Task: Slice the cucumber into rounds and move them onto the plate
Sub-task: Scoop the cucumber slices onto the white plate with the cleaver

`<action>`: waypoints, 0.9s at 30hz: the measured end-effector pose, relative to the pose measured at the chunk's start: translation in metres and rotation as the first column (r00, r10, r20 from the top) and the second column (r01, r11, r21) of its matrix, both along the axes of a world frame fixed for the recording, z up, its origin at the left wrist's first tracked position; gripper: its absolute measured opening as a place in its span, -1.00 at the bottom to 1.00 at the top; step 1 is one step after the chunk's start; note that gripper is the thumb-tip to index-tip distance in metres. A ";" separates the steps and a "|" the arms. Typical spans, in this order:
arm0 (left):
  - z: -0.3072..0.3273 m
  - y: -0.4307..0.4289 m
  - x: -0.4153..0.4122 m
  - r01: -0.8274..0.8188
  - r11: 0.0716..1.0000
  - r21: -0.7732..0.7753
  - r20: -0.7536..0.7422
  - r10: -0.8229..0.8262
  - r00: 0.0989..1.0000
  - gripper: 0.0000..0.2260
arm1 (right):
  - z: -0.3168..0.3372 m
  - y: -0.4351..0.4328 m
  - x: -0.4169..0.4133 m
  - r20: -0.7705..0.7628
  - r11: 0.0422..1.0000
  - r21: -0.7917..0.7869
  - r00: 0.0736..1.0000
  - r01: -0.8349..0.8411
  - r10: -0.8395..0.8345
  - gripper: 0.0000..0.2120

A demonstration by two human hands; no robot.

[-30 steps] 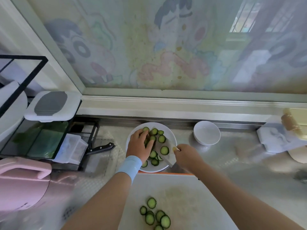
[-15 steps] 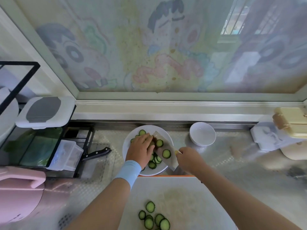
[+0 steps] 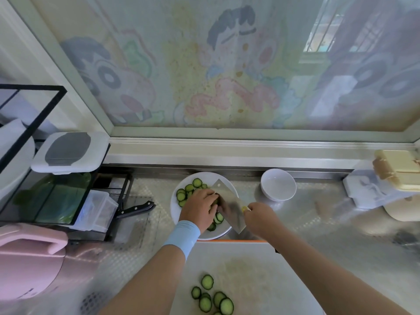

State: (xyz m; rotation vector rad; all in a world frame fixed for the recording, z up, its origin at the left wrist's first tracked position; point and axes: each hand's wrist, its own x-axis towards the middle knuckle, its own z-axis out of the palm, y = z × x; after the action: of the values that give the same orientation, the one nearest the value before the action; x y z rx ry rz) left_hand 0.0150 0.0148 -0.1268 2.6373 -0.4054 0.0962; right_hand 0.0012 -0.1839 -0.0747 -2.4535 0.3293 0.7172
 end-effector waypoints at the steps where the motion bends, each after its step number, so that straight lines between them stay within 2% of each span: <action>1: 0.000 0.001 0.000 0.031 0.999 0.005 0.009 -0.031 0.999 -0.72 | 0.001 0.000 -0.001 -0.004 1.000 -0.002 1.000 -0.012 0.012 -0.73; 4: -0.003 -0.001 0.003 0.097 0.994 0.050 -0.007 -0.097 0.995 -0.72 | 0.005 0.002 -0.002 -0.001 1.000 -0.025 1.000 -0.017 0.017 -0.84; 6: -0.003 0.001 0.003 0.038 0.997 0.071 -0.065 -0.034 0.997 -0.71 | 0.009 0.001 -0.005 0.023 0.997 -0.076 1.000 0.007 -0.005 -0.82; 11: -0.001 0.009 -0.008 -0.022 0.998 0.059 -0.048 0.025 0.999 -0.69 | 0.012 0.002 -0.015 0.061 0.989 -0.144 0.997 -0.038 0.048 -0.75; 13: 0.003 0.009 -0.017 -0.053 0.998 0.030 -0.072 0.055 0.996 -0.68 | 0.021 0.003 -0.022 0.093 0.994 -0.105 0.995 0.037 -0.027 -0.66; 16: 0.009 0.008 -0.036 -0.080 0.997 -0.013 -0.078 0.079 0.994 -0.68 | 0.034 0.006 -0.035 0.156 0.996 -0.070 0.987 0.052 -0.041 -0.71; 21: 0.016 0.007 -0.091 -0.109 0.987 -0.116 -0.064 0.102 0.993 -0.85 | 0.036 0.003 -0.083 0.251 0.991 0.058 0.959 0.123 -0.134 -0.71; 24: 0.012 0.010 -0.134 -0.075 0.992 -0.100 -0.159 0.058 0.986 -0.68 | 0.020 -0.001 -0.125 0.241 0.972 0.127 0.945 0.197 -0.223 -0.74; 27: 0.004 0.013 -0.173 0.097 0.995 -0.003 -0.371 -0.091 0.924 -0.28 | 0.003 -0.002 -0.163 0.185 0.958 0.179 0.948 0.225 -0.257 -0.84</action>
State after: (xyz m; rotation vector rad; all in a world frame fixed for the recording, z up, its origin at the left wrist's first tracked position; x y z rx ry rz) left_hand -0.1580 0.0281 -0.1232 2.5662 -0.4000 -0.4335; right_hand -0.1616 -0.1855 -0.0716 -2.2626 0.4648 0.3645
